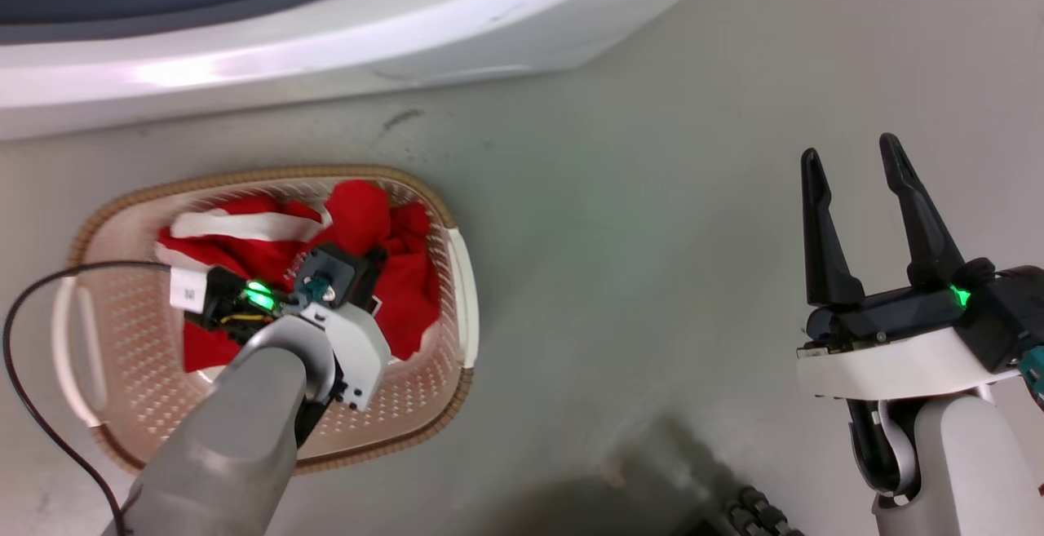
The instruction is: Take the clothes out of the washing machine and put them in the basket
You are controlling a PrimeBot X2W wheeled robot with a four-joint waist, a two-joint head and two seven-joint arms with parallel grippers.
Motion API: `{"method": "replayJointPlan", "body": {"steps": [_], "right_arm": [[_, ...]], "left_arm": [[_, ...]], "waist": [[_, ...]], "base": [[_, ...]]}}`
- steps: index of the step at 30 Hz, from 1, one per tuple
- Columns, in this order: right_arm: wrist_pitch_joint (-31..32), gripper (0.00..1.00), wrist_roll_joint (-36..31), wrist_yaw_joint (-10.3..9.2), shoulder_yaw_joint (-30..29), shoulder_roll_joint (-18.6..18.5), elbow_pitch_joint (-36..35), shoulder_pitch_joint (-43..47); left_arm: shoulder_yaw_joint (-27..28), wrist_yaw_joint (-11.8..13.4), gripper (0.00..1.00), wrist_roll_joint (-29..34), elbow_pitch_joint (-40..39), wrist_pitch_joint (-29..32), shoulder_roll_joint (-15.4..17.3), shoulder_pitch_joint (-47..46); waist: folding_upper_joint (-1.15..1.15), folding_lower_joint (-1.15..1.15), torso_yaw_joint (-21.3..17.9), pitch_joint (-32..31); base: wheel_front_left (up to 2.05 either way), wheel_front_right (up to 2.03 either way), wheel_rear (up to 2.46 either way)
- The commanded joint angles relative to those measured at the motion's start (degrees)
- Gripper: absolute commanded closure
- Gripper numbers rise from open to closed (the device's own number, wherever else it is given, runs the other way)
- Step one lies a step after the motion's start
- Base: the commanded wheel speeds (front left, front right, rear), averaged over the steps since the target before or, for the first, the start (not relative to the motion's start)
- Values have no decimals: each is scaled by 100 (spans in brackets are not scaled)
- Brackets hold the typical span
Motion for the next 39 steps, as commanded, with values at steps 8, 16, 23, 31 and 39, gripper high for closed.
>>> {"method": "replayJointPlan", "body": {"steps": [8,16,23,31,39], "right_arm": [[-9,0,96,-6,110,7,-110,-153],[-9,0,100,-6,85,6,-43,-196],[-9,0,17,-6,-51,6,137,-162],[-10,0,-158,-6,-341,4,369,82],[-9,0,-319,-5,-545,4,508,393]], "left_arm": [[-55,-4,100,-104,1047,-30,-106,-578],[49,33,0,-94,1099,-30,-190,-619],[190,13,0,-118,492,-31,-244,-192],[704,12,0,-91,-619,-30,-361,414],[1367,167,0,153,-1785,-31,-359,950]], "waist": [[0,-1,-329,566],[0,-1,-266,427],[0,-1,-44,-287],[0,-1,390,-1447],[0,-1,772,-2334]], "base": [[0,0,0],[0,0,0],[0,0,0],[0,0,0],[0,0,0]]}}
